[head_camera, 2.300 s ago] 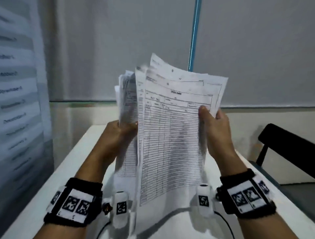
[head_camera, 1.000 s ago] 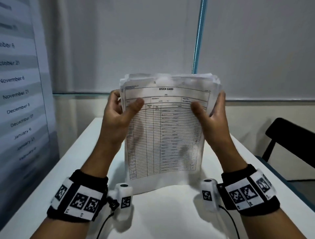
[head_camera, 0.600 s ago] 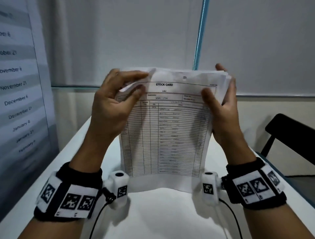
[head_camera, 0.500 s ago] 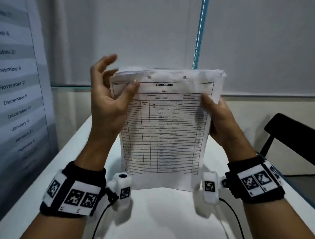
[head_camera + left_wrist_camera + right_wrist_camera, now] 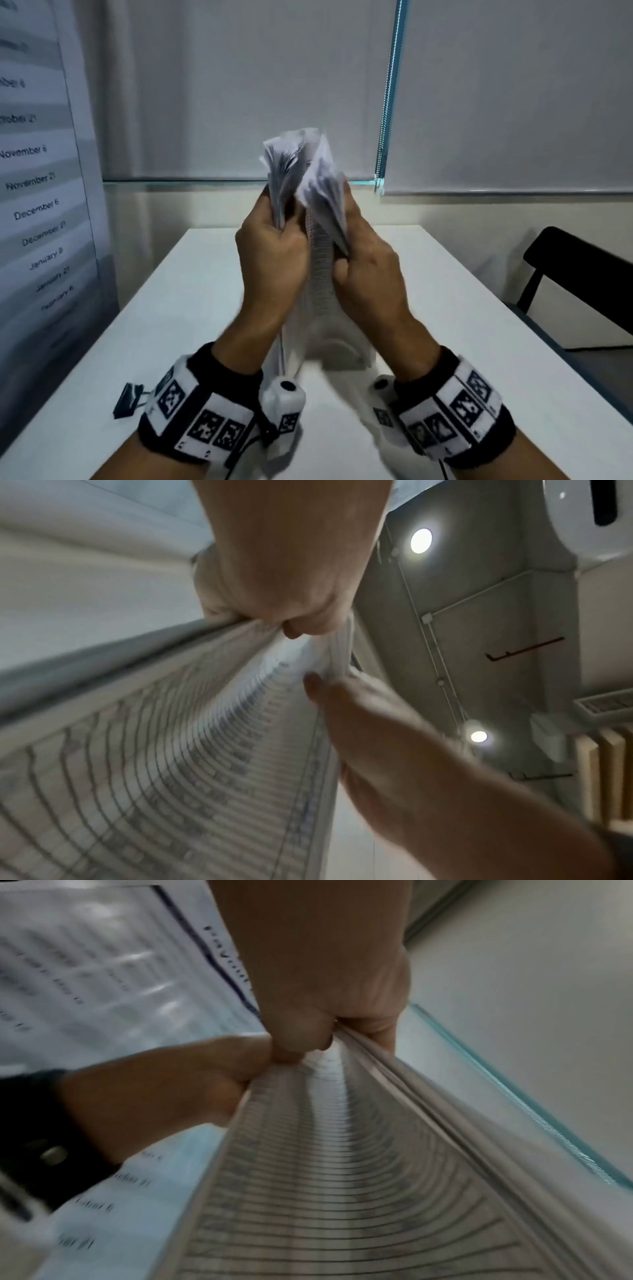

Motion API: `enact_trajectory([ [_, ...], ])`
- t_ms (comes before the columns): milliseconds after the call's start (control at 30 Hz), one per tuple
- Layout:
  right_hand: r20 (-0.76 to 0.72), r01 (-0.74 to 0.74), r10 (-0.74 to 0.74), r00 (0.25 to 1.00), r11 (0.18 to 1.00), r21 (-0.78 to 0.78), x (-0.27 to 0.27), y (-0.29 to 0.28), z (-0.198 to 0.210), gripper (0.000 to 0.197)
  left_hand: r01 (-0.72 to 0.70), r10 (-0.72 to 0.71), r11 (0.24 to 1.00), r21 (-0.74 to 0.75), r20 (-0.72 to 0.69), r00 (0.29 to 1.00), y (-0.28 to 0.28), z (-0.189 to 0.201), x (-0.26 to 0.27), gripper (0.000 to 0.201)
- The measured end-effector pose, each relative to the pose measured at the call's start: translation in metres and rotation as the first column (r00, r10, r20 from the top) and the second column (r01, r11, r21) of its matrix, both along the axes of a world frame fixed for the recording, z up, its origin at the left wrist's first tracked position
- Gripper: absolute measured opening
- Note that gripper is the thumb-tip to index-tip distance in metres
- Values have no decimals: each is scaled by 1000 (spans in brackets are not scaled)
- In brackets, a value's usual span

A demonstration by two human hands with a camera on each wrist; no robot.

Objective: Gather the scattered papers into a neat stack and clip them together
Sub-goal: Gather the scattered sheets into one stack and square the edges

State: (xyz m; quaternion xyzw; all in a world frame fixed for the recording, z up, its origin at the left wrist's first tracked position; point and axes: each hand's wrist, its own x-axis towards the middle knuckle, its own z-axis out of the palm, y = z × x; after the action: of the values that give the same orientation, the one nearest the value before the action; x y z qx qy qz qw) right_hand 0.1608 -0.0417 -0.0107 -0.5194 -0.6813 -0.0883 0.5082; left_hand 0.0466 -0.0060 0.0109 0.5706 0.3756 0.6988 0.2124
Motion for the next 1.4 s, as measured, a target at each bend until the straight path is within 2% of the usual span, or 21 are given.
enact_trajectory([
  [67,-260,-56,58,964,998,16,21,-2,7,65,110,-109,994,-15,21,994,-5,11,-10,7],
  [133,-495,-132,101,863,991,-29,48,-6,13,31,275,-271,958,-76,57,961,-3,18,-25,8],
  [167,-560,-195,120,820,978,-77,57,-9,13,27,356,-352,928,-105,57,934,-1,20,-34,8],
  [233,-583,-306,161,796,938,-160,69,-20,17,23,508,-508,854,-111,35,861,0,27,-50,14],
  [300,-546,-386,235,804,905,-180,72,-33,25,23,582,-588,807,-100,-40,808,-2,43,-60,18],
  [400,-563,-463,321,762,877,-127,74,-47,31,26,596,-597,801,-56,-138,790,-11,68,-60,26],
  [467,-638,-506,334,694,857,-101,77,-51,28,32,577,-572,817,2,-127,810,-17,73,-55,28],
  [533,-679,-556,319,662,816,-160,77,-55,19,40,543,-538,839,16,-112,835,-18,67,-53,31],
  [633,-613,-542,270,743,781,-312,72,-66,5,27,513,-512,858,7,-51,857,-22,59,-61,34],
  [700,-572,-478,234,786,816,-324,71,-70,8,28,578,-578,816,12,23,816,-22,56,-72,40],
  [767,-563,-440,224,795,853,-281,71,-74,19,34,652,-649,757,-52,58,759,-22,48,-81,57],
  [833,-619,-464,255,743,862,-201,71,-80,32,29,673,-686,709,-211,17,728,-23,31,-82,74],
  [867,-666,-494,280,692,856,-153,72,-83,37,26,647,-683,704,-293,-33,729,-24,19,-82,65],
  [933,-751,-543,310,583,837,-76,73,-88,46,25,566,-653,729,-384,-143,744,-29,2,-76,31],
  [967,-781,-556,309,543,829,-59,75,-90,47,27,531,-629,751,-394,-179,757,-32,-4,-74,26],
  [1033,-823,-584,304,480,811,-41,77,-92,40,32,450,-544,815,-365,-211,812,-37,-10,-71,39],
  [1100,-848,-637,326,418,771,-17,77,-94,23,42,426,-492,845,-325,-159,856,-43,-9,-68,42],
  [1167,-833,-637,315,454,768,-57,71,-96,3,46,417,-463,859,-296,-103,880,-50,-9,-64,28],
  [1267,-686,-362,130,716,910,-205,52,-102,-10,28,326,-351,914,-241,-67,934,-62,-13,-53,10],
  [1333,-524,-140,4,852,965,-220,44,-105,-6,25,281,-299,932,-228,-48,953,-68,-17,-48,10],
  [1400,-483,-92,-24,875,973,-214,46,-107,2,26,352,-379,897,-268,-57,924,-69,-17,-52,17],
])
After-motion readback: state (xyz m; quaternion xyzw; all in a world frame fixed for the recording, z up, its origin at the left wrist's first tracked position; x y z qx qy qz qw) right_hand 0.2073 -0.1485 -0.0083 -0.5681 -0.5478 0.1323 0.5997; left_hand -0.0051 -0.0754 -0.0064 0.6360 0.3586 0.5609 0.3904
